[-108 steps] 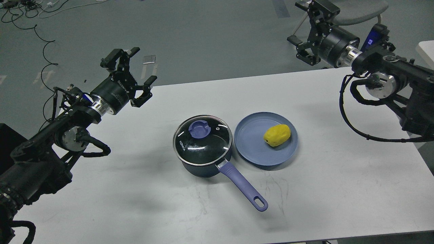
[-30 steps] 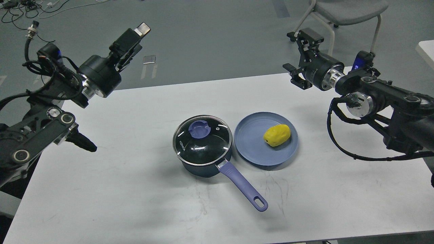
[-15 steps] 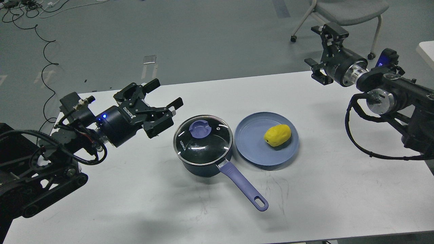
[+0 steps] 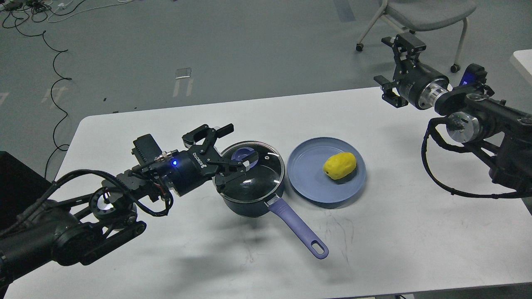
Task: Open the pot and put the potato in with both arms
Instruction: 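Move the left gripper down to the purple knob of the glass lid, then close the left gripper on the purple lid knob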
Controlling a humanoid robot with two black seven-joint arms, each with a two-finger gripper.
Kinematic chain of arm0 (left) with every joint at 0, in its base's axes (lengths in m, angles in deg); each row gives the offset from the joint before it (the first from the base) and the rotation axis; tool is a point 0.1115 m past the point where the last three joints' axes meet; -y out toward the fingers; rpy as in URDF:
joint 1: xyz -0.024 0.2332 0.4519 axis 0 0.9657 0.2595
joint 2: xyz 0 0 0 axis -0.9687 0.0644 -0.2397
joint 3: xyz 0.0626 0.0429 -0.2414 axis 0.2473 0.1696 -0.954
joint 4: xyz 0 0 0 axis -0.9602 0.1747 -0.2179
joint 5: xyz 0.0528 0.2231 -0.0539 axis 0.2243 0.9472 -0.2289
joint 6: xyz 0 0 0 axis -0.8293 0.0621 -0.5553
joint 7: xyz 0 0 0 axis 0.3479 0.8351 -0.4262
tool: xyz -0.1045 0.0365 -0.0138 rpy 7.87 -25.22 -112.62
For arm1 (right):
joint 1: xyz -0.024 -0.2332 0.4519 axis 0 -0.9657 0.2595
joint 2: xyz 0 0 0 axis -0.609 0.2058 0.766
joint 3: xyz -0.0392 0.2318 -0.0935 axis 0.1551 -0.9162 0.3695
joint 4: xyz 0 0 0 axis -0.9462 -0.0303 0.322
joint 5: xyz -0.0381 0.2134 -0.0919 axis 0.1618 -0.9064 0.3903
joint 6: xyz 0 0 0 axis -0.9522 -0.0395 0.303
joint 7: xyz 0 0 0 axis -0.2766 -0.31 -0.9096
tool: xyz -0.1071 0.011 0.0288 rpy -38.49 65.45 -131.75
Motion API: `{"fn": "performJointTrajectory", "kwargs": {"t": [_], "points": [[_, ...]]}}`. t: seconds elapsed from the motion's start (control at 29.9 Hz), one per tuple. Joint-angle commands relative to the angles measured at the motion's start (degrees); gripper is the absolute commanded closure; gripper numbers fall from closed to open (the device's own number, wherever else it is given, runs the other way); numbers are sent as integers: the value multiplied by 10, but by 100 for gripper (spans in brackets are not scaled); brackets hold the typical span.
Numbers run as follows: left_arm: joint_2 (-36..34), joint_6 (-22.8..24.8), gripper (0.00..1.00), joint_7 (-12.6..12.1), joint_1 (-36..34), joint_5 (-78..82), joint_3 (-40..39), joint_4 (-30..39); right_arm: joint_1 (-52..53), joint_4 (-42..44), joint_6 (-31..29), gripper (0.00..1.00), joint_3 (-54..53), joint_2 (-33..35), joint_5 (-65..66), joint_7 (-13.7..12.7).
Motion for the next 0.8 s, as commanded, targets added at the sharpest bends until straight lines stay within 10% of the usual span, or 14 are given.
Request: {"fn": "performJointTrajectory", "kwargs": {"t": [0.0, 0.77], "points": [[8, 0, 3, 6, -1, 0, 4, -17, 1, 1, 0, 0, 1, 1, 1, 0], [45, -6, 3, 12, 25, 53, 5, -67, -1, 6, -1, 0, 5, 0, 1, -5]]}}
